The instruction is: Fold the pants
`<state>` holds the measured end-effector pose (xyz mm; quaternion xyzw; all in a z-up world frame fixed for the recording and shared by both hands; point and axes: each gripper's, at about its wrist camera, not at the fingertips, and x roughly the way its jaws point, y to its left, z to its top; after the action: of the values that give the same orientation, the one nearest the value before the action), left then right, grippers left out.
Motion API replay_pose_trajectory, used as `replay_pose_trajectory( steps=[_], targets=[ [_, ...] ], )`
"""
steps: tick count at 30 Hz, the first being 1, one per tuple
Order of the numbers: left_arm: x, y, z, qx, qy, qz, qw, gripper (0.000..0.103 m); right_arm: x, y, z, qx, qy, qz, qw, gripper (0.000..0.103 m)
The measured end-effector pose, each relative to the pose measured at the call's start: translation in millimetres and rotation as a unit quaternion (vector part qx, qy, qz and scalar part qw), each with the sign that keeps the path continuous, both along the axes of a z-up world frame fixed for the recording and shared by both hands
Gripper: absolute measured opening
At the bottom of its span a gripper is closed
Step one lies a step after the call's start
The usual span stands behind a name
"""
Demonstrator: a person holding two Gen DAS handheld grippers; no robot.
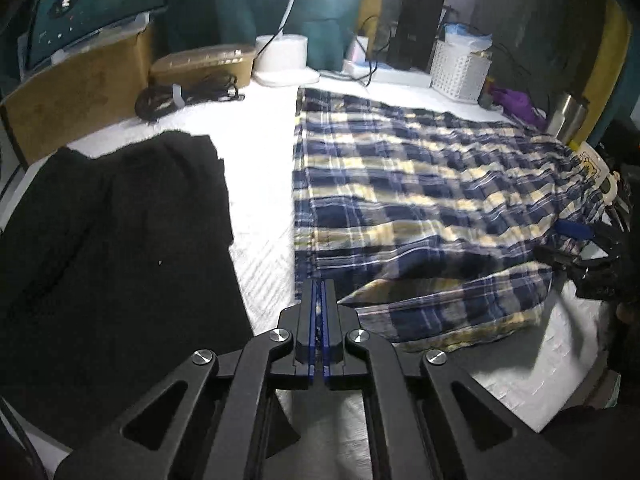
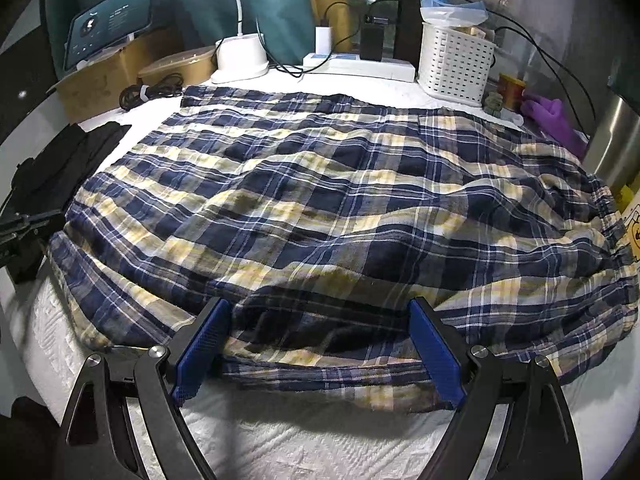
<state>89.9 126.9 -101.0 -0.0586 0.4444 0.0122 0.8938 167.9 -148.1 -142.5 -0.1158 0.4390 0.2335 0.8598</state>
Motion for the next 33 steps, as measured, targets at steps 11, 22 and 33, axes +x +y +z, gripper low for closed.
replay_pose_trajectory(
  steps=[11,22,33],
  targets=[
    [31,14,27,-0.02,-0.03,0.004,0.9993,0.049,13,-15,16,0.021,-0.012,-0.021,0.999,0.091],
    [68,4,-3,0.013,0.014,-0.036,0.9992,0.004,32,-40,10,0.021,-0.003,-0.056,0.998,0.09],
    [65,15,3,0.032,0.014,0.001,0.9994,0.004,38,-40,0,0.003,0.006,-0.051,0.999,0.091]
  ],
)
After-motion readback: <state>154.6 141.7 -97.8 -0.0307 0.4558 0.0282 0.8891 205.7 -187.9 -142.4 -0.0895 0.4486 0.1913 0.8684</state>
